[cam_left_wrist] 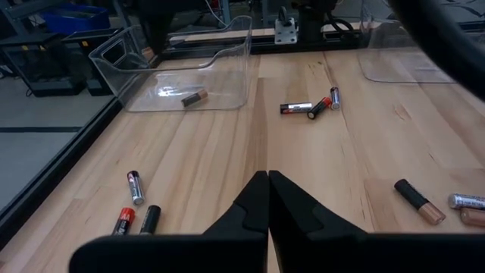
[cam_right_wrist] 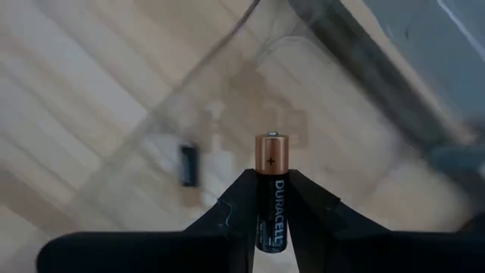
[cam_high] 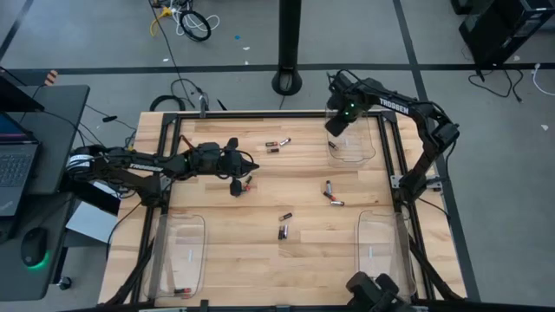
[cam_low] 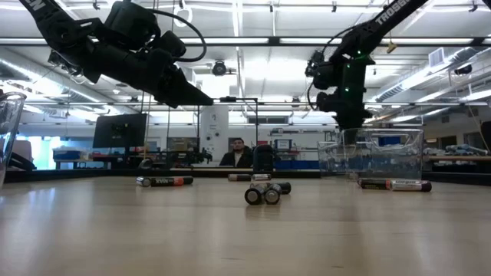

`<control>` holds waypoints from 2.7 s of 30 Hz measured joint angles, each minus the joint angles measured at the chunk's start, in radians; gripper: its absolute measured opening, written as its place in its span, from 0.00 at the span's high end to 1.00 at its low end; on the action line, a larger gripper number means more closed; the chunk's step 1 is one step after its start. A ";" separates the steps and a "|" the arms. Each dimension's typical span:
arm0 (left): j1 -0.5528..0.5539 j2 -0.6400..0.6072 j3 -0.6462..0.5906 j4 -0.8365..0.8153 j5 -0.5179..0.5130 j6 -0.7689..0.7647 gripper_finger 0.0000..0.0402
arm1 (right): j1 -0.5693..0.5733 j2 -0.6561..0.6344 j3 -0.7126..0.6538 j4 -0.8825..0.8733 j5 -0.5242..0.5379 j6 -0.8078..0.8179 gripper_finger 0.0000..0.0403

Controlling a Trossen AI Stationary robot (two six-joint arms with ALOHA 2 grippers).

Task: Sort batteries
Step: Put the brown battery into the top transparent bin, then put the white battery into the bottom right transparent bin

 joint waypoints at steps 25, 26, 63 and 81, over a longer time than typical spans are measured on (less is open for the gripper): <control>0.002 0.000 0.000 -0.059 -0.045 0.029 0.98 | 0.152 0.000 -0.087 0.043 0.116 0.540 0.85; 0.002 0.000 0.000 -0.057 -0.046 0.029 0.98 | 0.151 0.000 -0.098 0.053 0.116 0.550 0.85; 0.002 0.000 0.000 -0.069 -0.060 0.028 0.98 | 0.090 0.000 -0.282 0.241 0.073 0.561 0.78; 0.002 0.000 0.000 -0.064 -0.075 0.028 0.98 | 0.097 -0.177 -0.280 0.214 0.118 0.328 0.85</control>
